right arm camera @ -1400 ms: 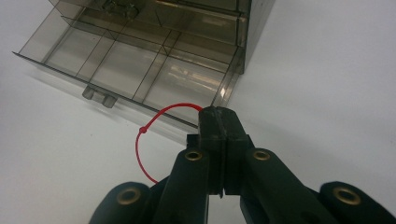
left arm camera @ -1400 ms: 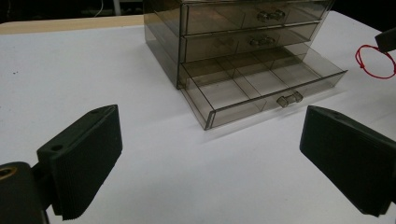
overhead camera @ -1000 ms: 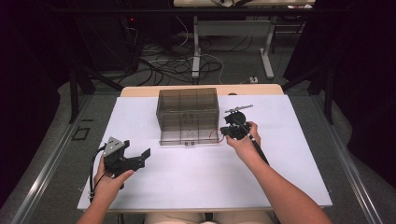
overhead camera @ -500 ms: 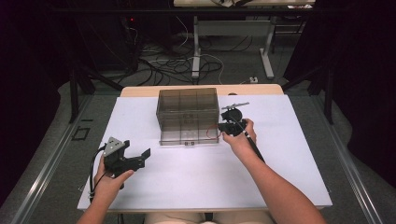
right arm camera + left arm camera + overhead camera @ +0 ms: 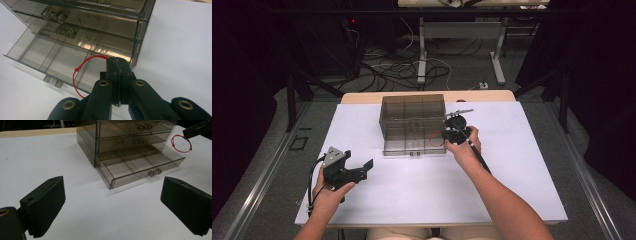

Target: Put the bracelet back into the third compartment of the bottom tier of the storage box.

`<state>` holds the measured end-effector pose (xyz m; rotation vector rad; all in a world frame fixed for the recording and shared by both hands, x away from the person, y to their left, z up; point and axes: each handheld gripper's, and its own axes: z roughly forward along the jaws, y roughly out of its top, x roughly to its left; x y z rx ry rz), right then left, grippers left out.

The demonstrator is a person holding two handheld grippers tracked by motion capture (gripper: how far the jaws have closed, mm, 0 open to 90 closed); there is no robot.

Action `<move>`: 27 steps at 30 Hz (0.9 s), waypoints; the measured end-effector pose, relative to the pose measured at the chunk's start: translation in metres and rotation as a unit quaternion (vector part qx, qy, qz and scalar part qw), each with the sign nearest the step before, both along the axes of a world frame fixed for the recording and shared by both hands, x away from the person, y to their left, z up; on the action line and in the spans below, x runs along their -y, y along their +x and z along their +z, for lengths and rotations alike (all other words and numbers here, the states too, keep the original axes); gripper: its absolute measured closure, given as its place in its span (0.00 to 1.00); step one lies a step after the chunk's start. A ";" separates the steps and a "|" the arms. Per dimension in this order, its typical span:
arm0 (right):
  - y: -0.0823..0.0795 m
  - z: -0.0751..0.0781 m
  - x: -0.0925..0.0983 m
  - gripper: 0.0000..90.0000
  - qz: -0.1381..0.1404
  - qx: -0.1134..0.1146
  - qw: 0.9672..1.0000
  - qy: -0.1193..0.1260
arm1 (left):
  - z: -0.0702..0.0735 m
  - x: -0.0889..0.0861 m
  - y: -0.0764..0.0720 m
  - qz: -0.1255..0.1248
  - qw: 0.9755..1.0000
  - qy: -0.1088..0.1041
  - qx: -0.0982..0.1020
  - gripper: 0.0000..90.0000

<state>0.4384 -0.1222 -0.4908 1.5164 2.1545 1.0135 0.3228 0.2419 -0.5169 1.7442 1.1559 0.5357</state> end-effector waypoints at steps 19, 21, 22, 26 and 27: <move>0.008 -0.015 -0.011 1.00 -0.011 -0.001 1.000 -0.005 | 0.000 -0.001 0.000 -0.001 1.000 -0.001 0.000 0.06; 0.009 -0.017 -0.011 1.00 -0.012 0.002 1.000 -0.009 | 0.000 -0.001 0.000 -0.001 1.000 -0.001 0.000 0.06; 0.010 -0.018 -0.011 1.00 -0.015 0.002 1.000 -0.011 | 0.000 -0.001 0.000 -0.001 1.000 -0.001 0.000 0.06; 0.011 -0.021 -0.012 1.00 -0.019 0.001 1.000 -0.013 | 0.000 0.000 0.000 -0.002 1.000 -0.002 -0.001 0.06; 0.012 -0.022 -0.013 1.00 -0.020 0.000 1.000 -0.011 | -0.001 0.000 0.001 -0.002 1.000 -0.002 -0.001 0.06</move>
